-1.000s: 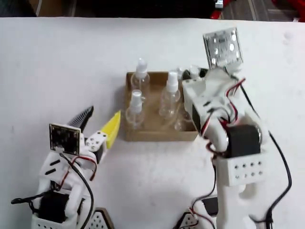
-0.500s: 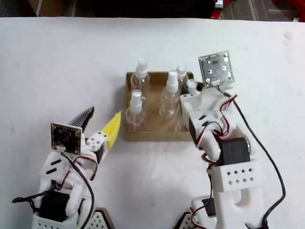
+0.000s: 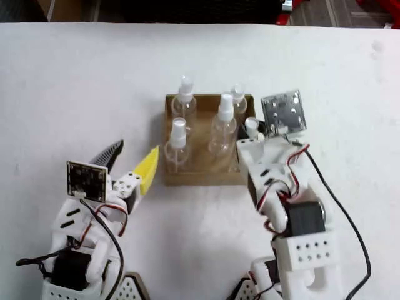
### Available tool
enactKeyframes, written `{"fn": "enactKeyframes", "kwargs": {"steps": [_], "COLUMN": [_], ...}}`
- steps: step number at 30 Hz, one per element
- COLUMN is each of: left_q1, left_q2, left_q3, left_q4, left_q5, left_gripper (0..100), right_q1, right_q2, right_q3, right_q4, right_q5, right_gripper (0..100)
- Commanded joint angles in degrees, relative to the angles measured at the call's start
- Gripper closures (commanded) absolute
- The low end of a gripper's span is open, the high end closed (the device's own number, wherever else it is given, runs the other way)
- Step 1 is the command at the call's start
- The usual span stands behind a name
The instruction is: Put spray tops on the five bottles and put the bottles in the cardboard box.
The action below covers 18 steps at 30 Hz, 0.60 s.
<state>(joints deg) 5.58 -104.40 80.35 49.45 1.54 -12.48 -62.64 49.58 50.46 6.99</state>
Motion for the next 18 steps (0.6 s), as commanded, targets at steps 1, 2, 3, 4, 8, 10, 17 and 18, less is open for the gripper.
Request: {"fn": "enactKeyframes", "kwargs": {"steps": [1, 2, 3, 4, 8, 10, 17, 18], "left_q1": [-0.5, -0.5, -0.5, -0.5, -0.5, -0.5, -0.5, -0.5], "left_q2": [-0.2, -0.2, -0.2, -0.2, -0.2, -0.2, -0.2, -0.2], "left_q3": [-0.3, -0.3, -0.3, -0.3, -0.3, -0.3, -0.3, -0.3], "left_q4": [-1.5, -1.5, -1.4, -1.4, -1.3, -1.3, -1.4, -1.4], "left_q5": [0.3, 0.3, 0.3, 0.3, 0.3, 0.3, 0.3, 0.3], "left_gripper": [77, 77, 77, 77, 77, 77, 77, 77], "right_q1": [0.7, 0.7, 0.7, 0.7, 0.7, 0.7, 1.6, 1.6], "right_q2": [-5.1, -5.4, -5.4, -5.4, -5.7, -5.4, -5.4, -5.8], "right_q3": [4.7, 6.1, 7.0, 7.8, 9.1, 9.1, 14.8, 15.3], "right_q4": [-4.6, -5.7, -6.4, -6.9, -7.8, -7.8, -14.4, -14.8], "right_q5": [0.0, 0.3, 1.3, 2.5, 3.4, 3.4, 3.4, 3.4], "right_gripper": [98.3, 98.3, 98.3, 98.3, 98.3, 98.3, 98.3, 98.3]}}
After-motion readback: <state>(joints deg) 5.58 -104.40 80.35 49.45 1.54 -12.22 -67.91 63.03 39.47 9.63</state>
